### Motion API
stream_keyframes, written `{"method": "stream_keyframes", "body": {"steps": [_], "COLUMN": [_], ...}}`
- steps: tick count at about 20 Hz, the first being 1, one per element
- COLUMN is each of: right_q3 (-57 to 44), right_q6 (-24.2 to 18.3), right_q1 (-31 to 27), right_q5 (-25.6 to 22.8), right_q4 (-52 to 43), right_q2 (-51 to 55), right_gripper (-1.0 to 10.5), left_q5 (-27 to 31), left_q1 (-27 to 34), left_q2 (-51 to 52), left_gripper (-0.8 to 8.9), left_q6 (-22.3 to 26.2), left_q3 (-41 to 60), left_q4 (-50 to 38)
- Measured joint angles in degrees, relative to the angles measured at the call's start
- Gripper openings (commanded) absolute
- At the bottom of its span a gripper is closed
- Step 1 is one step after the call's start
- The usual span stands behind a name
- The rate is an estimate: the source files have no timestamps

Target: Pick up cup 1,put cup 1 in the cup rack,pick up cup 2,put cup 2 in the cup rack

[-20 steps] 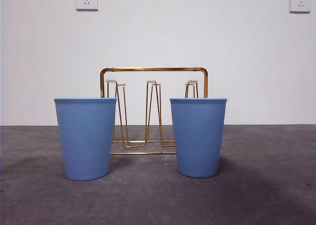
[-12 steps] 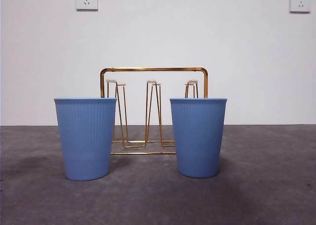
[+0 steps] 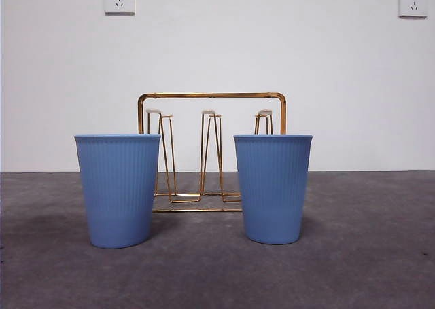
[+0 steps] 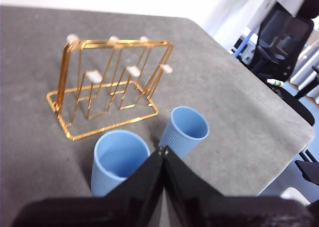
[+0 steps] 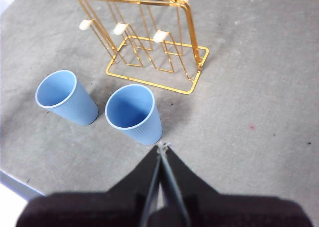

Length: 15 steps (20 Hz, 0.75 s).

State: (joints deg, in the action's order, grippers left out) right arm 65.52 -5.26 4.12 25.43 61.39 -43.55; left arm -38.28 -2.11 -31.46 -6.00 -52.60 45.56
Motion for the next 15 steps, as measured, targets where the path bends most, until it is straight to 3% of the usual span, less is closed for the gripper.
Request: {"method": "stream_keyframes", "body": {"steps": [4,6,7,8,9,15], "right_q3": [1.79,2.25,2.36,2.4,2.4,2.45], "right_q6": [-0.44,-0.46,-0.42,-0.24,0.17,2.64], "right_q1": [0.0,0.0,0.0,0.0,0.0,0.74], "right_q5": [-0.02,0.0,0.11,0.35,0.81,4.15], "right_q4": [0.35,0.28,0.09,-0.13,-0.5,-3.08], "right_q2": [-0.59,-0.85,-1.14,-1.44,-1.88,-7.67], "right_gripper": [0.4,2.6,3.9,4.9,5.3,5.4], "left_q5": [-0.04,-0.35,-1.11,-1.42,-1.46,-8.02], "left_q1": [-1.05,-1.07,-1.07,-1.07,-1.07,-2.03], "left_q2": [-1.16,-2.23,-2.8,-3.28,-3.69,-7.08], "left_gripper": [0.15,2.46,4.91,6.74,7.24,7.23], "left_q6": [0.44,0.44,0.39,-0.07,-0.87,-3.76], "left_q3": [-1.62,-2.4,-2.8,-3.04,-3.26,-3.34], "left_q4": [0.2,0.35,0.33,0.26,0.24,-3.02]}}
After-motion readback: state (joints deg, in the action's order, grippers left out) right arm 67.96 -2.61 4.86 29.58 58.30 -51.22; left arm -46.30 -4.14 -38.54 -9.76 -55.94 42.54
